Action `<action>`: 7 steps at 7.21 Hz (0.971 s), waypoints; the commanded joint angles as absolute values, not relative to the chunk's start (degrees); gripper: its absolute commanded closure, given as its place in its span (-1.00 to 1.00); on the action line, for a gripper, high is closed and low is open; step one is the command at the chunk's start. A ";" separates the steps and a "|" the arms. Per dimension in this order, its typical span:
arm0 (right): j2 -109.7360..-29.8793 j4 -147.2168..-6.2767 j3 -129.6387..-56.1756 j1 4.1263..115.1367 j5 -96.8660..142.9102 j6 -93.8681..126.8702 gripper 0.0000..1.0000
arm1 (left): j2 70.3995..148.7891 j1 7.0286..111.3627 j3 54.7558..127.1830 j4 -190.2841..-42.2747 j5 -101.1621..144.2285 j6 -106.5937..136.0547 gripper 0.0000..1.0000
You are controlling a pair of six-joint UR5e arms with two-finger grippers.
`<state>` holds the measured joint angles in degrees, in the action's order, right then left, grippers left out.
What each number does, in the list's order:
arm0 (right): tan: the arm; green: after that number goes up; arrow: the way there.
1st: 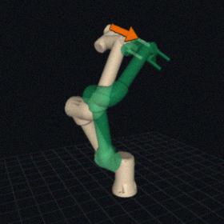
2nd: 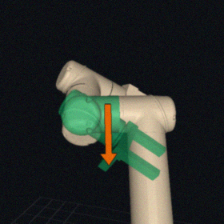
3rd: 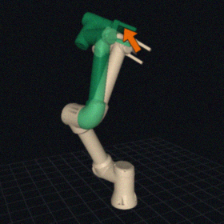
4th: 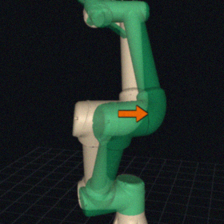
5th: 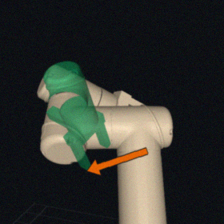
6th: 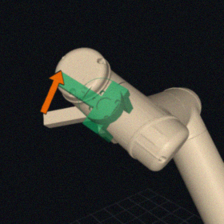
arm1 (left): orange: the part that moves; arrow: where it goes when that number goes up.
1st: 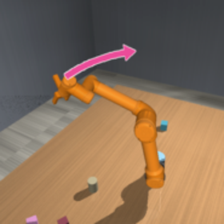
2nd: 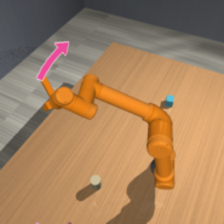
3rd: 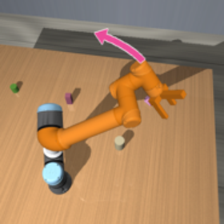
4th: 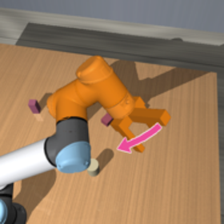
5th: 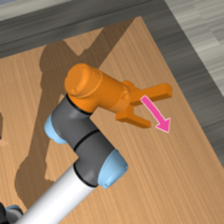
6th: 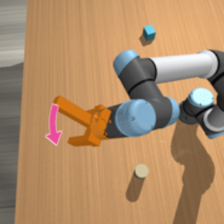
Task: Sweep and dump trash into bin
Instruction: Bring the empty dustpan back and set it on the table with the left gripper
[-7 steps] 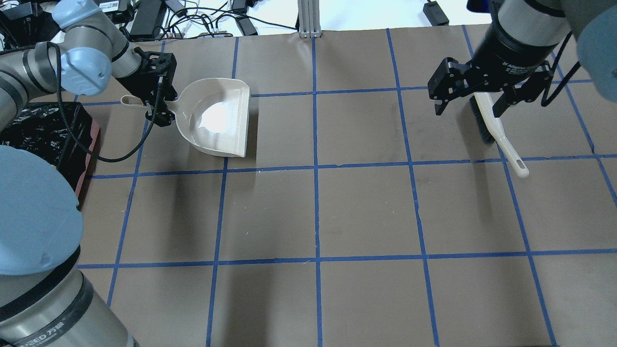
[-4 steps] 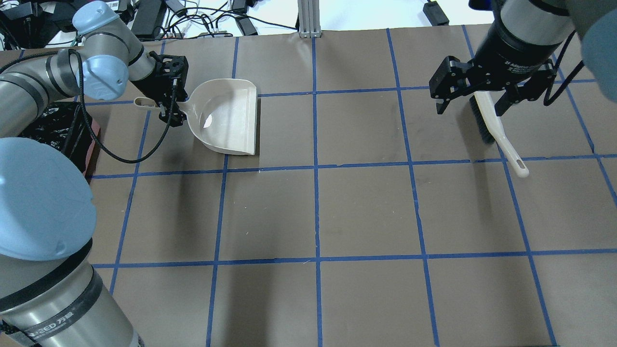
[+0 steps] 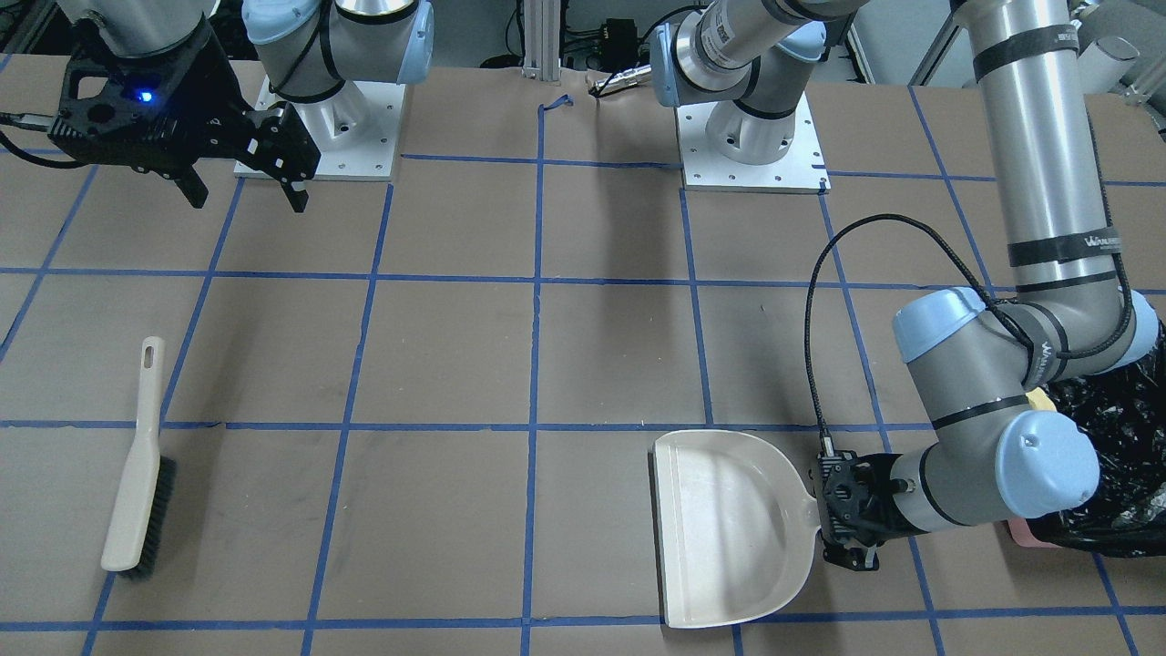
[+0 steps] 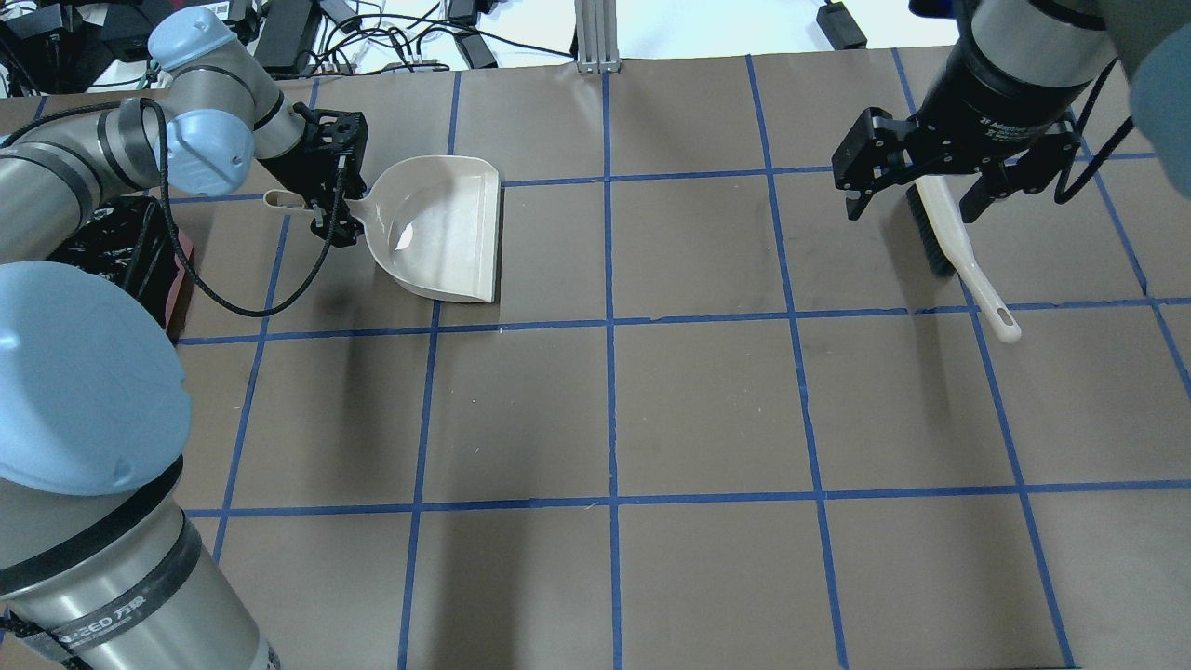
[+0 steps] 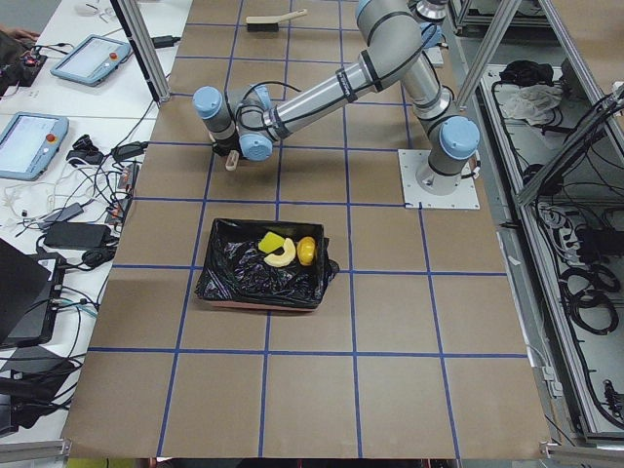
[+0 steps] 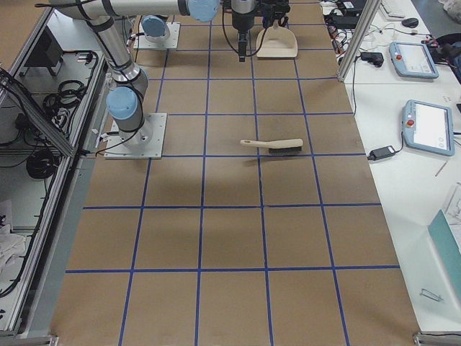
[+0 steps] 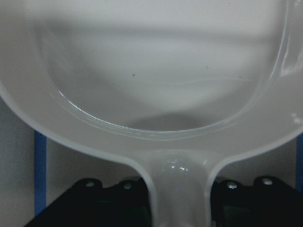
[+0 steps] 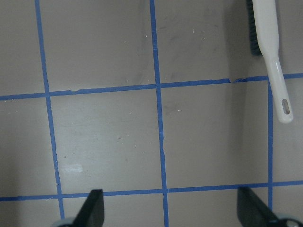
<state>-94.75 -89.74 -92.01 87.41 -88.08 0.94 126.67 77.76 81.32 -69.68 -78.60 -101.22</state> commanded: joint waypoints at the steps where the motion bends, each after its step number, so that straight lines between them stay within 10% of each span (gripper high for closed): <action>1: -94.83 -90.00 -91.85 87.45 -89.81 0.62 -1.00 | 126.74 78.13 81.39 -69.70 -78.66 -100.55 1.00; 3: -94.75 -90.62 -91.93 87.45 -90.70 0.53 -1.00 | 126.83 78.31 81.74 -69.70 -78.75 -100.46 -0.64; 4: -94.49 -90.70 -91.93 87.45 -90.79 0.61 -1.00 | 126.74 78.48 81.83 -69.70 -79.36 -100.46 -1.00; 7: -94.31 -90.62 -91.93 87.45 -90.70 0.62 -1.00 | 121.49 81.12 80.87 -74.68 -80.07 -97.39 -1.00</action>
